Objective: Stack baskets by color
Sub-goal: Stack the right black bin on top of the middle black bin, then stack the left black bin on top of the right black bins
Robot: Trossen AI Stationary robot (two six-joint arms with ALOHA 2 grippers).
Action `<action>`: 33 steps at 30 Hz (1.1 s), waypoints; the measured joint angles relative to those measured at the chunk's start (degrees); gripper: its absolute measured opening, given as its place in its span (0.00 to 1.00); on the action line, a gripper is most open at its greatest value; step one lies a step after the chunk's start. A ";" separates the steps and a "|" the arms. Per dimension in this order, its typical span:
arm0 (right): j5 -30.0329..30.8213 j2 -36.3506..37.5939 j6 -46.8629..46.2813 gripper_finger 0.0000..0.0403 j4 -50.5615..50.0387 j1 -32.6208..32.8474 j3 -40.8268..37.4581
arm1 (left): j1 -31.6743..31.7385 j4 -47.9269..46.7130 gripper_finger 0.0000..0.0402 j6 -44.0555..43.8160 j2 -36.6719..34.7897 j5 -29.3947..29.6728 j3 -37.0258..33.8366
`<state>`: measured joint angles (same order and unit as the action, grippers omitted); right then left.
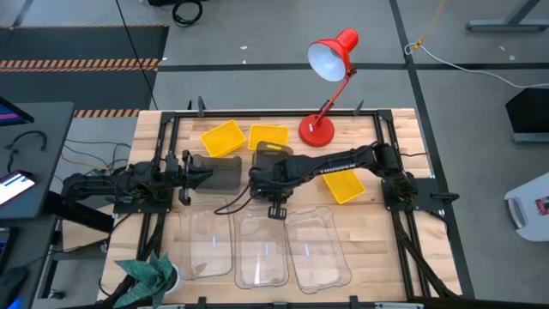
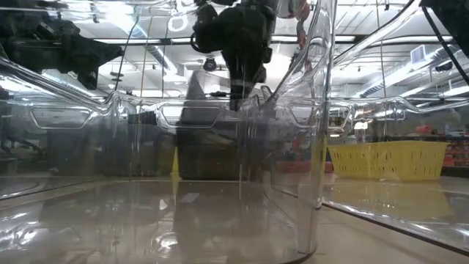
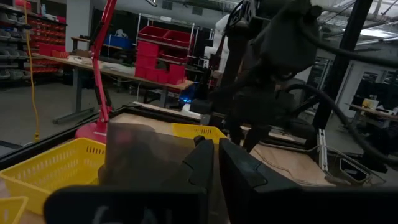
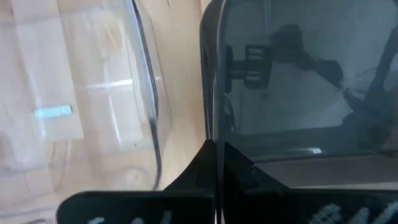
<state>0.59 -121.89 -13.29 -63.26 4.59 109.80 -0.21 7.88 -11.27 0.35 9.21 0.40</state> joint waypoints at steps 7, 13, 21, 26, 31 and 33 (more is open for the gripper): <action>-0.26 0.00 0.31 0.02 -1.67 -0.23 0.00 | -0.02 0.00 0.09 0.00 0.01 0.00 0.00; -0.42 0.00 1.36 0.11 -1.73 -0.31 0.00 | 0.00 0.00 0.08 0.00 0.00 0.00 0.00; -3.67 2.65 2.68 0.27 -5.09 -2.05 0.02 | 0.00 0.00 0.09 0.00 -0.01 -0.01 -0.01; -3.84 5.32 5.29 0.34 -5.01 -2.74 0.02 | 0.00 0.00 0.09 0.00 -0.01 0.00 -0.01; -0.34 7.43 8.78 0.39 -3.81 -2.73 0.04 | -0.01 0.00 0.08 0.00 -0.01 0.00 0.00; 2.30 7.72 11.16 0.40 -1.85 -2.53 -0.03 | -0.02 0.00 0.08 0.00 0.01 0.00 0.00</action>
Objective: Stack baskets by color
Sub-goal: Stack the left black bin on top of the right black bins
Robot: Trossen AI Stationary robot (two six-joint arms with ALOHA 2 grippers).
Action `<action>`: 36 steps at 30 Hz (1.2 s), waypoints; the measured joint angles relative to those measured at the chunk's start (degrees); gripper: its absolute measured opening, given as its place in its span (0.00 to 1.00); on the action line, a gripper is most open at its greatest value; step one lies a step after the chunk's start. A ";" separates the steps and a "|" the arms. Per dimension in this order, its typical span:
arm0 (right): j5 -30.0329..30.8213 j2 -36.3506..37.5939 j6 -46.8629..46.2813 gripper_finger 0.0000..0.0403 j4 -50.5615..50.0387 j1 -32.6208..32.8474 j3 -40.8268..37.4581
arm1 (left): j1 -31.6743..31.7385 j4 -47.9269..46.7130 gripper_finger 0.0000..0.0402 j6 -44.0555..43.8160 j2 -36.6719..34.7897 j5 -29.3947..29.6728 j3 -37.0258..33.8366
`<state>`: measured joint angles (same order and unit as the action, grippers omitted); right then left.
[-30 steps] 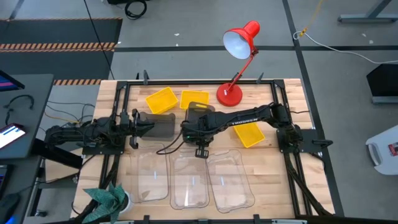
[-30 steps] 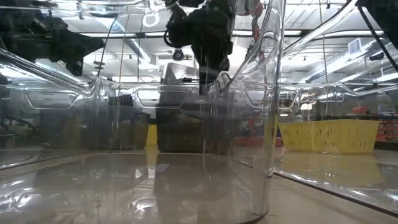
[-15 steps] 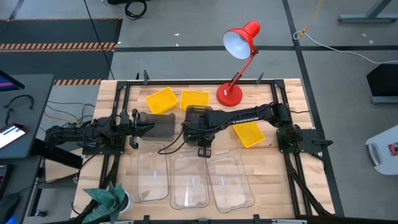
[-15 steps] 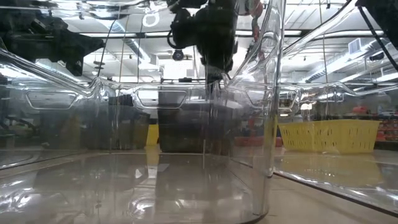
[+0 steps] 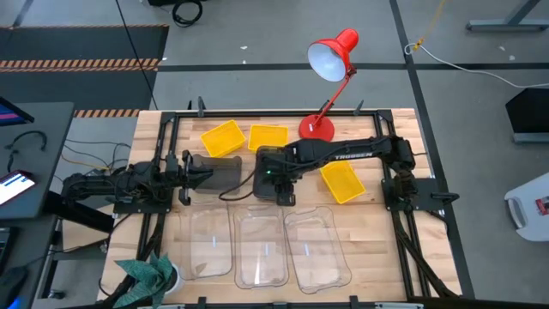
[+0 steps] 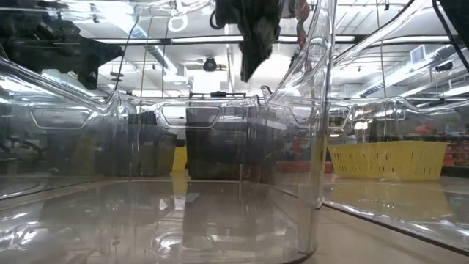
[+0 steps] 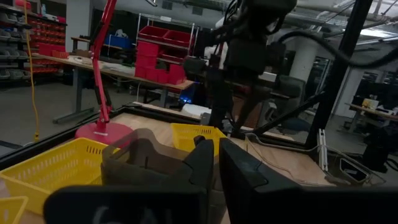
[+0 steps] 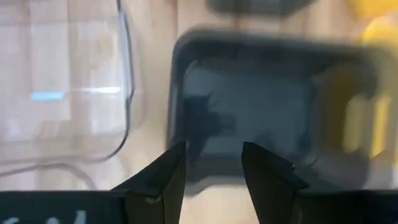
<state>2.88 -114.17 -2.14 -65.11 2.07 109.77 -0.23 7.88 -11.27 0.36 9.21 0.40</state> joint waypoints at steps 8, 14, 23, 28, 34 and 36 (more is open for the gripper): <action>0.93 0.26 9.02 0.40 5.69 -0.68 -3.49 | 0.00 -0.02 0.09 0.00 -0.02 0.00 0.00; 1.17 4.75 10.84 0.40 10.38 -1.45 -8.38 | 0.02 0.01 0.09 0.00 0.00 0.00 -0.01; 3.96 18.19 9.06 0.40 31.84 -2.23 -27.82 | 0.01 1.25 0.08 -1.02 -0.01 -0.02 -0.02; 5.17 25.80 5.93 0.40 43.71 -2.17 -39.01 | 0.02 1.57 0.10 -15.01 -0.02 -0.02 -0.02; 5.22 33.39 4.66 0.40 54.23 -2.17 -50.28 | 0.00 1.64 0.08 -20.32 -0.02 -0.04 0.00; 5.22 35.66 4.70 0.40 57.43 -2.17 -53.27 | 0.02 1.81 0.07 -20.85 -0.02 -0.04 -0.02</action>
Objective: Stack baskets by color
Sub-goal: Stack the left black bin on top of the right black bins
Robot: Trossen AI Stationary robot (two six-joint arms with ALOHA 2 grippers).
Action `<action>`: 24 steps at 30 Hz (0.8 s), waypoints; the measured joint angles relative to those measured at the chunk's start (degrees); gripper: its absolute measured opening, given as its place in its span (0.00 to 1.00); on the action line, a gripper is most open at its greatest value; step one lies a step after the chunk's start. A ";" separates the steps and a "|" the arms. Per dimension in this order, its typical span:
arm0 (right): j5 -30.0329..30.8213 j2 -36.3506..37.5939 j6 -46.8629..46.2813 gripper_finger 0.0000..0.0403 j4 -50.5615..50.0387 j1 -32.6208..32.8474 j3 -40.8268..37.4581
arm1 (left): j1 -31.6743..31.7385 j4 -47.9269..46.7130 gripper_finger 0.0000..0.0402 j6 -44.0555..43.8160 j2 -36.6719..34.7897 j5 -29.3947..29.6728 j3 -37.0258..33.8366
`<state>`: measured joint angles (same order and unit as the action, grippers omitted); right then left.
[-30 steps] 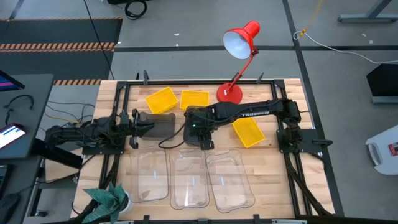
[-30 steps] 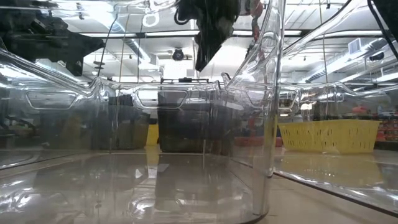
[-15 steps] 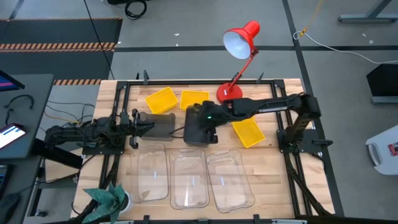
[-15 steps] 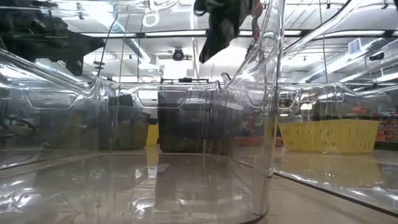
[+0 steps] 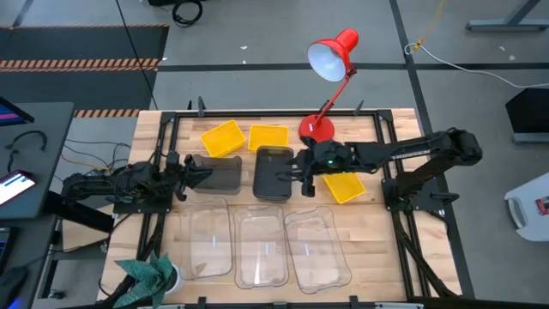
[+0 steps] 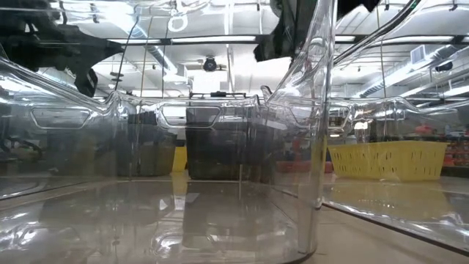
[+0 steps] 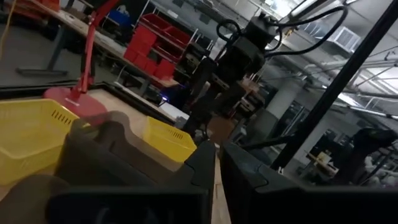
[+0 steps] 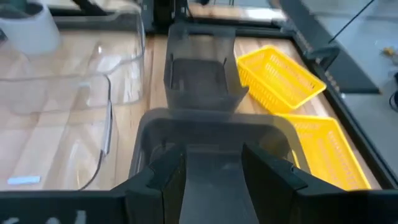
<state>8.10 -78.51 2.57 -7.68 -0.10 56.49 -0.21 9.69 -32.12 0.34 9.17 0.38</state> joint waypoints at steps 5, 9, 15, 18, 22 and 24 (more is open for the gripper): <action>0.00 5.41 -0.53 0.40 6.00 0.11 -5.96 | 0.00 1.17 0.08 -2.12 0.01 0.00 0.01; -0.05 8.46 -0.26 0.40 11.66 0.35 -10.29 | 0.00 1.28 0.09 -1.86 0.00 0.11 0.00; -0.02 12.12 0.15 0.40 13.16 0.35 -13.43 | 0.00 2.31 0.07 -1.76 0.01 -0.47 0.23; -0.02 13.69 -0.65 0.40 12.67 0.74 -14.37 | -0.02 -1.77 0.05 -0.43 0.12 -4.08 3.30; -0.02 14.57 -0.87 0.40 11.54 1.42 -14.41 | -0.04 -12.31 0.03 0.83 2.16 -5.10 10.28; -0.02 14.59 -0.87 0.40 11.50 1.64 -14.41 | 0.00 -17.35 0.03 0.87 4.61 -4.70 13.18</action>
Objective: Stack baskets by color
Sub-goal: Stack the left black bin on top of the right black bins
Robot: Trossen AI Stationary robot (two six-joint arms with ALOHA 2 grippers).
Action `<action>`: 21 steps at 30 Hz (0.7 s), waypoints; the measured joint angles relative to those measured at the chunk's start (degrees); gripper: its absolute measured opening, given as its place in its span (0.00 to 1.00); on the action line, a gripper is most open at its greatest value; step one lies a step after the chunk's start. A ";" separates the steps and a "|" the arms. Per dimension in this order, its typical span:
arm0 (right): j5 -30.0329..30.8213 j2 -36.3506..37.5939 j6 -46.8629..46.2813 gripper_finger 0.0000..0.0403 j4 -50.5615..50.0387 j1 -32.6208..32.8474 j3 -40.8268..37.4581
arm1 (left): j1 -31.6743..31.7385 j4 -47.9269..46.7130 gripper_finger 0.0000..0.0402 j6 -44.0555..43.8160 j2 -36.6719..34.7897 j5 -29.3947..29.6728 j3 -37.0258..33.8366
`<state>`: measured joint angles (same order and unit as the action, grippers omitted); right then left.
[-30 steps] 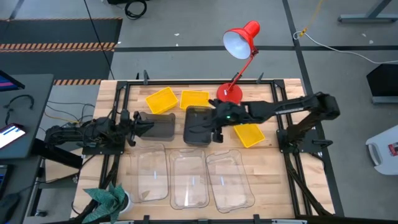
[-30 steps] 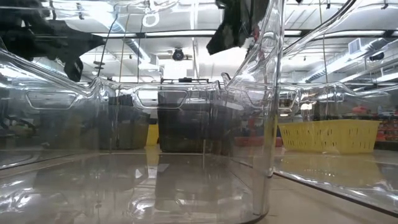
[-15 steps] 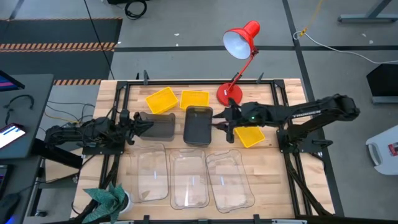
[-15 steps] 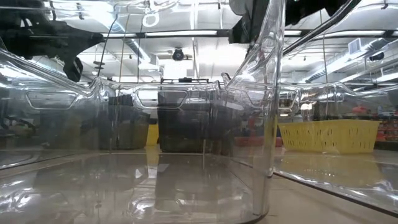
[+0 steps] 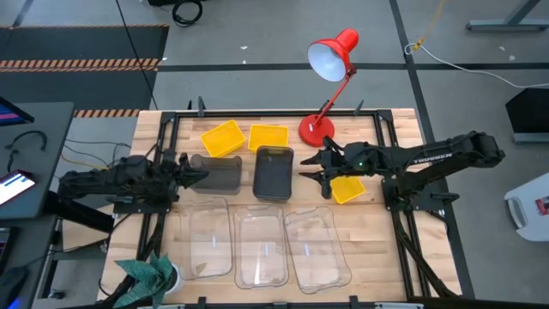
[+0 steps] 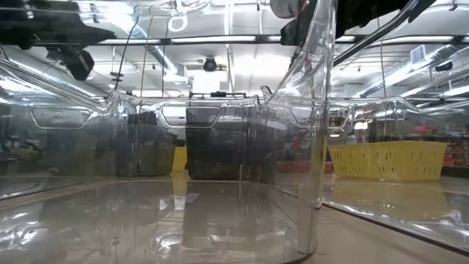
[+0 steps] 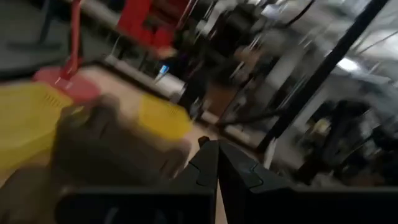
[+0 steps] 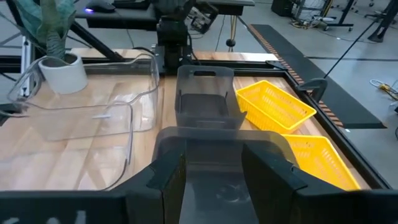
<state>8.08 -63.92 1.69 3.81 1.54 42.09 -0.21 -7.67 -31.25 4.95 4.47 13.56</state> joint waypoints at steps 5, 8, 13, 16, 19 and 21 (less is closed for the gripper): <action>0.00 -0.01 -0.03 0.40 -0.88 0.24 0.00 | -0.02 -9.94 0.07 0.88 7.83 0.18 5.47; 0.00 -0.02 -0.03 0.40 -1.31 0.24 0.00 | -0.02 -17.53 0.12 1.87 12.94 0.34 8.95; -0.02 -0.02 1.10 0.40 -1.45 0.24 0.00 | -0.02 -26.35 0.23 2.35 21.73 0.39 13.41; -0.02 -0.04 1.90 0.40 -2.20 0.22 0.00 | -0.02 -27.84 0.28 2.32 27.04 0.39 15.32; 0.96 -0.02 2.43 0.40 -3.05 0.22 0.00 | 0.04 -27.29 0.30 1.91 32.22 0.57 17.50; 2.64 -0.04 2.55 0.40 -3.89 0.22 0.00 | 0.04 -26.83 0.31 1.91 35.53 0.61 19.13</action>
<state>10.71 -63.96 4.25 -0.08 1.76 42.09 -0.16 -34.50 -29.34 40.49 5.08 32.69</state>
